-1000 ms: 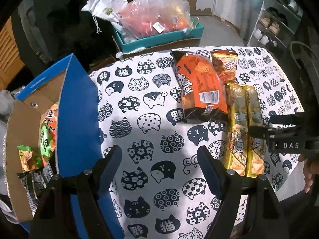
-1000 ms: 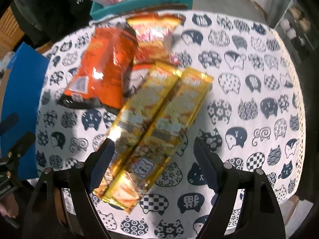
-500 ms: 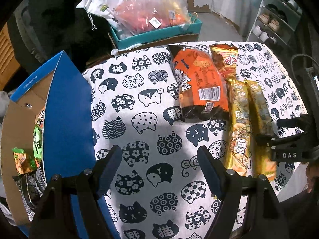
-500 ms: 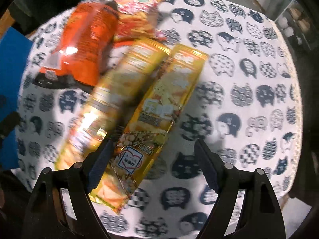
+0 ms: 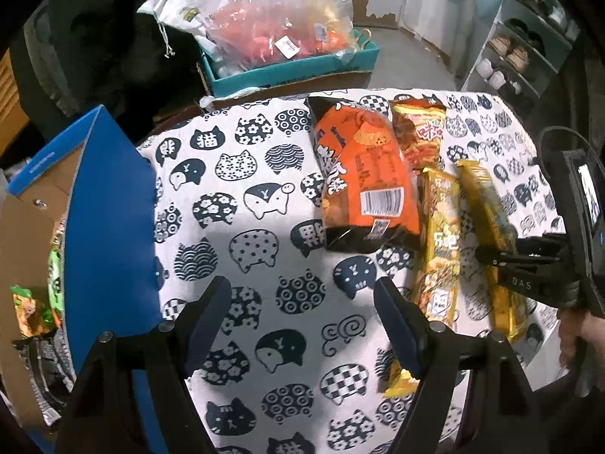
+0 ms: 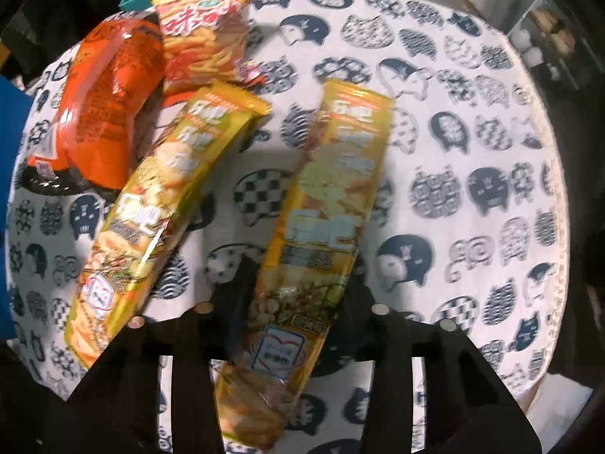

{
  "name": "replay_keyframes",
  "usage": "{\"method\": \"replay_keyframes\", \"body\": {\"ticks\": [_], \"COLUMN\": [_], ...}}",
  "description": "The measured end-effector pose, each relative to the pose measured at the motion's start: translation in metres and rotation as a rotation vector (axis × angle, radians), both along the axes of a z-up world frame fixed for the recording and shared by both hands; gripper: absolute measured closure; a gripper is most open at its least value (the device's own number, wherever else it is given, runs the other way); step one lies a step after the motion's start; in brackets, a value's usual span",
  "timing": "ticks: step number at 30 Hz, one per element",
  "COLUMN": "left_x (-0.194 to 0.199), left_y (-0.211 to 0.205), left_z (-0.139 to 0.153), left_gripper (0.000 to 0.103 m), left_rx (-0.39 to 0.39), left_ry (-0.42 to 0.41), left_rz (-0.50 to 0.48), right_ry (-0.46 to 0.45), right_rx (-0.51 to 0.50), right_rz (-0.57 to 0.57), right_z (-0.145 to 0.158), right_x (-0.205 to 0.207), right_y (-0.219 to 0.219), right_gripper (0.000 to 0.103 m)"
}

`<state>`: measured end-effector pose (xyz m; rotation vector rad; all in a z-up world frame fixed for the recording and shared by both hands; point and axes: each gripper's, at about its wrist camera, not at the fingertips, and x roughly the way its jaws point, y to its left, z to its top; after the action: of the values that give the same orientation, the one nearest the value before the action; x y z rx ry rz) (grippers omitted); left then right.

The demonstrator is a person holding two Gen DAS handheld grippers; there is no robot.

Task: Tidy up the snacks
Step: 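Grasp the orange bag with the left tool while the right tool grasps a yellow stick pack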

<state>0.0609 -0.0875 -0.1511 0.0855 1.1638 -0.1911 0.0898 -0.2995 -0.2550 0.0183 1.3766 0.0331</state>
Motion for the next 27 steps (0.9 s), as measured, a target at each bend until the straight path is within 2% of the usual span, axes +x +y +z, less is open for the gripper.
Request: {"method": "replay_keyframes", "body": {"ticks": [1, 8, 12, 20, 22, 27], "left_x": [0.003, 0.027, 0.044, 0.07, 0.078, 0.094], "left_y": [0.0, -0.012, -0.019, -0.043, -0.049, -0.057], "left_z": [0.0, 0.008, 0.009, -0.001, -0.007, -0.028], "left_gripper": [0.024, 0.023, 0.02, 0.019, 0.015, 0.015], "left_rx": [-0.014, -0.04, -0.069, -0.1, -0.099, -0.067], "left_ry": [0.004, -0.029, -0.019, 0.038, 0.064, 0.12], "left_rz": [0.007, 0.016, 0.027, 0.04, 0.037, 0.041], "right_ry": [-0.007, -0.082, -0.125, -0.17, -0.177, -0.198], "right_rx": [0.005, -0.007, -0.011, -0.008, 0.003, 0.019], "right_rz": [-0.009, -0.028, -0.025, -0.013, -0.013, 0.001], "right_z": [0.001, 0.019, 0.032, 0.047, 0.05, 0.053], "right_x": [0.0, 0.014, 0.024, 0.033, 0.033, 0.044], "right_y": [-0.002, -0.026, -0.032, -0.031, -0.031, -0.029], "right_gripper": [0.073, 0.073, 0.073, 0.073, 0.073, 0.073]}}
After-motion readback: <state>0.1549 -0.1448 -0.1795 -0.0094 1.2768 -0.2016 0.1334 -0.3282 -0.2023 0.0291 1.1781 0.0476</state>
